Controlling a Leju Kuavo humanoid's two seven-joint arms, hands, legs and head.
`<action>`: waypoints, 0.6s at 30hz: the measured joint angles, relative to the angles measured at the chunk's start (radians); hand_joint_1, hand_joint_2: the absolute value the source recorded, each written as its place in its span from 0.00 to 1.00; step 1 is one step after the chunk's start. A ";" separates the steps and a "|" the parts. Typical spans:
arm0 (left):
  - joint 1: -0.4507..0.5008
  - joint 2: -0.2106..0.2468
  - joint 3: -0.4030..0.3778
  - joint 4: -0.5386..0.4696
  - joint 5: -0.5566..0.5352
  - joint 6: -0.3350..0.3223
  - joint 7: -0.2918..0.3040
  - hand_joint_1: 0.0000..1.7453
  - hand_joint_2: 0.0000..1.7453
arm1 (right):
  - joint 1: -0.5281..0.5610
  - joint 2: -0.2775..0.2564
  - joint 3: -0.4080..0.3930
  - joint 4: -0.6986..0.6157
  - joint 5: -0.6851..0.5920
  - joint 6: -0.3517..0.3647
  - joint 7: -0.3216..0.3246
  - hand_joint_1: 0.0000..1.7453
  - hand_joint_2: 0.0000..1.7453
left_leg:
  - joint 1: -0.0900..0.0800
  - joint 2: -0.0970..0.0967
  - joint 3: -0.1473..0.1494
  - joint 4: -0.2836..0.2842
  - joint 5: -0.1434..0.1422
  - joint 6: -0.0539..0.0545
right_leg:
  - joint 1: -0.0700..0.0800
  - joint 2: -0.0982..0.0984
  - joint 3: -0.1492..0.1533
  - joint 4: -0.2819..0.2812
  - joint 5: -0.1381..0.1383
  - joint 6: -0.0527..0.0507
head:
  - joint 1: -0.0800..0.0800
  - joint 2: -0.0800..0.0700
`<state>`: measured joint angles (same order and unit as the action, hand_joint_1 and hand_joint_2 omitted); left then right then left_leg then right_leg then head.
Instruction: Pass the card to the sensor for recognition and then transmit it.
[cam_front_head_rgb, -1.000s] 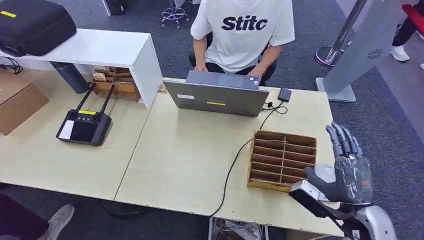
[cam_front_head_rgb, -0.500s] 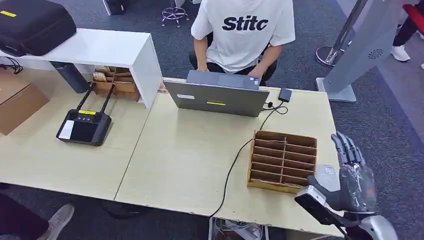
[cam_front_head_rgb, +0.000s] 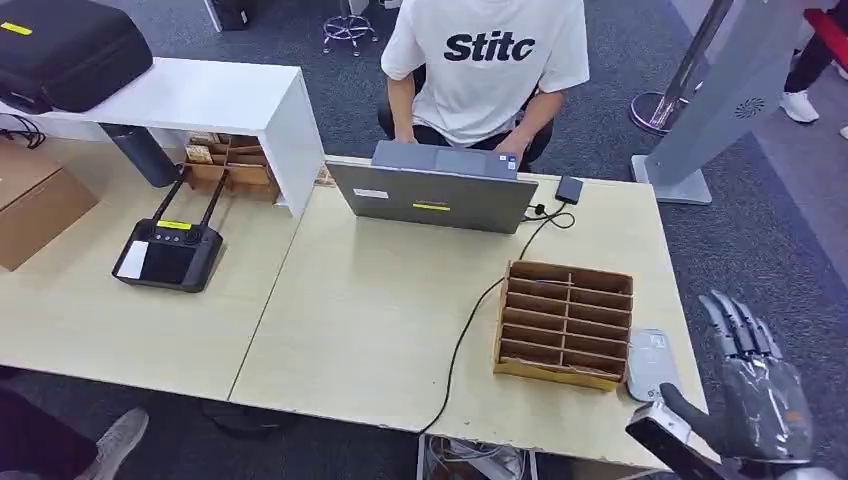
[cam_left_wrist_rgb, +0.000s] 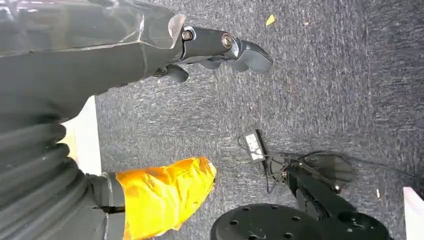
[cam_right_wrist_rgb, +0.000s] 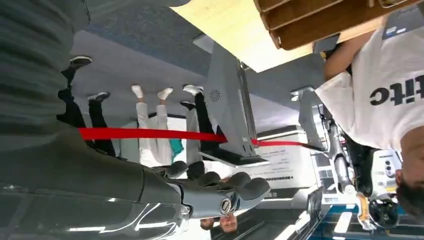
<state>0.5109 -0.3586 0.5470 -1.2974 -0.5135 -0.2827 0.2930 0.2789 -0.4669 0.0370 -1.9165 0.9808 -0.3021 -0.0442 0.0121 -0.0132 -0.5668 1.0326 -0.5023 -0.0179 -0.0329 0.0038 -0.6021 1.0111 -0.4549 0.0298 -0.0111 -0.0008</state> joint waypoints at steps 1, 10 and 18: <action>0.001 0.000 0.000 -0.001 0.003 0.000 0.004 0.00 1.00 | 0.004 -0.003 -0.002 0.000 0.000 0.003 0.000 0.00 1.00 | 0.000 0.000 0.000 0.000 0.000 0.000 | 0.000 0.000 0.000 0.000 0.000 0.000 | 0.000 0.000; -0.005 0.000 0.002 -0.006 -0.030 -0.021 -0.007 0.00 1.00 | -0.005 -0.020 0.026 0.018 0.050 0.058 0.011 0.00 1.00 | 0.000 0.000 0.000 0.000 0.000 0.000 | 0.000 0.000 0.000 0.000 0.000 0.000 | 0.000 0.000; -0.018 0.000 0.015 -0.006 -0.061 -0.040 -0.027 0.00 1.00 | -0.072 -0.018 0.119 0.097 0.078 0.059 0.021 0.00 1.00 | 0.000 0.000 0.000 0.000 0.000 0.000 | 0.000 0.000 0.001 0.000 0.000 0.000 | 0.000 0.000</action>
<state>0.4930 -0.3590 0.5623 -1.3031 -0.5745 -0.3224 0.2663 0.2065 -0.4845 0.1560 -1.8192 1.0586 -0.2434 -0.0237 0.0122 -0.0131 -0.5667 1.0325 -0.5019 -0.0183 -0.0329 0.0038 -0.6015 1.0113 -0.4548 0.0297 -0.0111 -0.0008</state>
